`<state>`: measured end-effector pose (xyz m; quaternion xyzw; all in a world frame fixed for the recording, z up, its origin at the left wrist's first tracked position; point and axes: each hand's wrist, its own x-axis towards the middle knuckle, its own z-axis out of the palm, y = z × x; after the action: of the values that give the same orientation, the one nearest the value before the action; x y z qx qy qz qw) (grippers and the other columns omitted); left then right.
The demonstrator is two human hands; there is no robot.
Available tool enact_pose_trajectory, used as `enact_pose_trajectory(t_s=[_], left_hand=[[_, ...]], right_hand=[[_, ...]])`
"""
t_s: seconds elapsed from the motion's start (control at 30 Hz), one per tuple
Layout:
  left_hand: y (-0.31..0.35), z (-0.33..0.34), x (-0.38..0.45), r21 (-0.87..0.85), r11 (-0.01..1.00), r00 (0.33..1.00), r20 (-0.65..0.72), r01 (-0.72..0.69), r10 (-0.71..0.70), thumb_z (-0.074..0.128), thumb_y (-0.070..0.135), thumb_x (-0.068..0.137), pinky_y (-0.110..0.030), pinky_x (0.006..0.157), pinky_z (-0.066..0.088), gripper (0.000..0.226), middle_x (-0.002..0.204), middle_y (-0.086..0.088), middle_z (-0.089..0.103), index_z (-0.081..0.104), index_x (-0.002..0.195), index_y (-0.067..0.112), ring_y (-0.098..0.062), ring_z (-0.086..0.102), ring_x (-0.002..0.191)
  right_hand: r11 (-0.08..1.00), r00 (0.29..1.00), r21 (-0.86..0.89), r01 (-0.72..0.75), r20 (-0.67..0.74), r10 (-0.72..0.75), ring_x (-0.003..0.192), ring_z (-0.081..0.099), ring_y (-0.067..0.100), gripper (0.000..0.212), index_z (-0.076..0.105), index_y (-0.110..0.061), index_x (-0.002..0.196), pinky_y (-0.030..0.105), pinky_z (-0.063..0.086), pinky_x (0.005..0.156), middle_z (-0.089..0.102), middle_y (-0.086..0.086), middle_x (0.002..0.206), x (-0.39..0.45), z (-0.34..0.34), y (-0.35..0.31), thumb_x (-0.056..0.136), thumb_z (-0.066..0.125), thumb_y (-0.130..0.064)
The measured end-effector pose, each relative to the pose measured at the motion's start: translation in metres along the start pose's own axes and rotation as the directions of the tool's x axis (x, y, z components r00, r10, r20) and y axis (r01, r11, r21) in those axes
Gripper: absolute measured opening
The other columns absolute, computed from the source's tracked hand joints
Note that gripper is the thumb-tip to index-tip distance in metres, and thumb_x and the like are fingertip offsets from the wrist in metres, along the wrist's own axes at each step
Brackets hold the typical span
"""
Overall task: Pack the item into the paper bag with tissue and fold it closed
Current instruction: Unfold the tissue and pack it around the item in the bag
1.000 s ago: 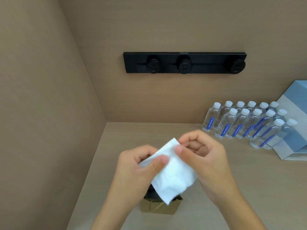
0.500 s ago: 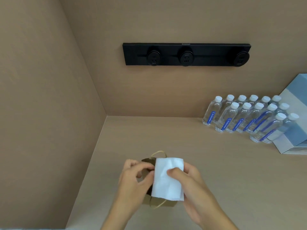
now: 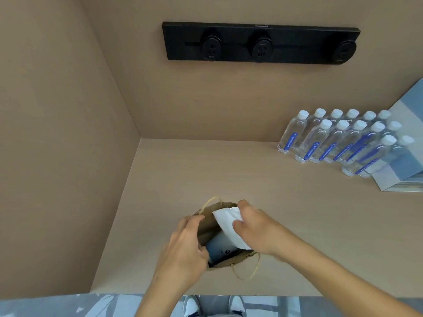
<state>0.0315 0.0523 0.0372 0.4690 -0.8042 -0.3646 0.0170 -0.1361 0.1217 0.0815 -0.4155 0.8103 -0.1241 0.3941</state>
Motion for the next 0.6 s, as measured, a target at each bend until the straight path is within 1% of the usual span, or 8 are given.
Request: enact_pose_trajectory(t_s=[0.1, 0.17, 0.2, 0.3, 0.37, 0.43, 0.53, 0.6], left_hand=[[0.002, 0.002, -0.003, -0.042, 0.999, 0.998, 0.056, -0.027, 0.029, 0.055, 0.013, 0.075, -0.039, 0.098, 0.048, 0.074, 0.149, 0.013, 0.039, 0.031, 0.14, 0.039, -0.023, 0.053, 0.122], [-0.002, 0.003, -0.003, -0.088, 0.995, 0.995, 0.092, -0.037, 0.046, 0.053, 0.007, 0.074, -0.039, 0.101, 0.047, 0.079, 0.154, 0.012, 0.034, 0.028, 0.141, 0.041, -0.024, 0.052, 0.125], [-0.004, 0.003, -0.003, -0.114, 0.993, 0.993, 0.111, -0.035, 0.048, 0.052, 0.003, 0.073, -0.037, 0.103, 0.045, 0.083, 0.157, 0.012, 0.03, 0.026, 0.142, 0.042, -0.024, 0.05, 0.127], [-0.013, 0.002, -0.003, -0.212, 0.977, 0.991, 0.122, -0.031, 0.058, 0.049, -0.007, 0.069, -0.021, 0.102, 0.037, 0.09, 0.158, 0.013, 0.027, 0.028, 0.137, 0.048, -0.014, 0.043, 0.132], [-0.016, 0.002, -0.003, -0.279, 0.96, 0.99, 0.123, -0.034, 0.071, 0.047, -0.013, 0.066, -0.007, 0.096, 0.031, 0.094, 0.156, 0.012, 0.029, 0.031, 0.137, 0.047, -0.006, 0.039, 0.132], [-0.019, 0.005, -0.003, -0.311, 0.95, 0.989, 0.133, -0.025, 0.069, 0.045, -0.014, 0.066, -0.001, 0.091, 0.031, 0.096, 0.157, 0.01, 0.027, 0.03, 0.141, 0.044, -0.007, 0.038, 0.133], [-0.017, 0.009, -0.004, -0.332, 0.943, 0.986, 0.152, -0.018, 0.072, 0.044, -0.011, 0.066, -0.016, 0.096, 0.035, 0.098, 0.16, 0.009, 0.02, 0.025, 0.138, 0.052, -0.013, 0.04, 0.133], [-0.015, 0.01, -0.005, -0.355, 0.935, 0.984, 0.161, -0.019, 0.081, 0.043, -0.008, 0.066, -0.022, 0.098, 0.036, 0.098, 0.161, 0.011, 0.016, 0.021, 0.131, 0.062, -0.017, 0.039, 0.134]], right_hand=[[0.959, 0.986, -0.273, 0.077, 0.165, -0.033, 0.07, 0.05, 0.019, 0.012, 0.046, -0.014, 0.084, 0.024, 0.033, 0.049, 0.047, 0.002, 0.076, 0.005, 0.009, -0.016, 0.094, 0.042, -0.008], [0.934, 0.961, -0.346, 0.09, 0.278, 0.011, 0.067, 0.052, 0.017, 0.01, 0.053, -0.01, 0.098, 0.023, 0.035, 0.05, 0.05, 0.003, 0.077, 0.008, 0.018, -0.024, 0.093, 0.047, -0.003], [0.937, 0.948, -0.34, 0.074, 0.314, 0.039, 0.063, 0.049, 0.015, 0.008, 0.051, -0.01, 0.095, 0.022, 0.034, 0.05, 0.049, 0.003, 0.074, 0.012, 0.024, -0.025, 0.094, 0.047, -0.003], [0.977, 0.936, -0.19, -0.101, 0.314, 0.158, 0.071, 0.046, 0.014, 0.011, 0.05, -0.006, 0.103, 0.024, 0.04, 0.065, 0.049, 0.004, 0.083, 0.032, 0.037, -0.025, 0.096, 0.041, -0.006], [0.961, 0.907, -0.034, -0.276, 0.322, 0.272, 0.088, 0.047, 0.021, 0.036, 0.045, -0.005, 0.131, 0.029, 0.04, 0.072, 0.051, 0.011, 0.108, 0.047, 0.054, -0.025, 0.095, 0.04, -0.004], [0.884, 0.853, 0.14, -0.445, 0.365, 0.372, 0.107, 0.048, 0.026, 0.043, 0.041, -0.009, 0.138, 0.03, 0.042, 0.078, 0.047, 0.012, 0.129, 0.058, 0.067, -0.026, 0.095, 0.04, -0.004], [0.811, 0.827, 0.272, -0.518, 0.403, 0.393, 0.115, 0.053, 0.029, 0.028, 0.055, -0.011, 0.121, 0.029, 0.048, 0.083, 0.054, 0.011, 0.125, 0.068, 0.074, -0.027, 0.096, 0.043, -0.01], [0.896, 0.869, 0.169, -0.41, 0.37, 0.328, 0.117, 0.056, 0.032, 0.031, 0.055, -0.004, 0.126, 0.026, 0.05, 0.075, 0.057, 0.018, 0.131, 0.072, 0.087, -0.027, 0.097, 0.045, -0.009]])
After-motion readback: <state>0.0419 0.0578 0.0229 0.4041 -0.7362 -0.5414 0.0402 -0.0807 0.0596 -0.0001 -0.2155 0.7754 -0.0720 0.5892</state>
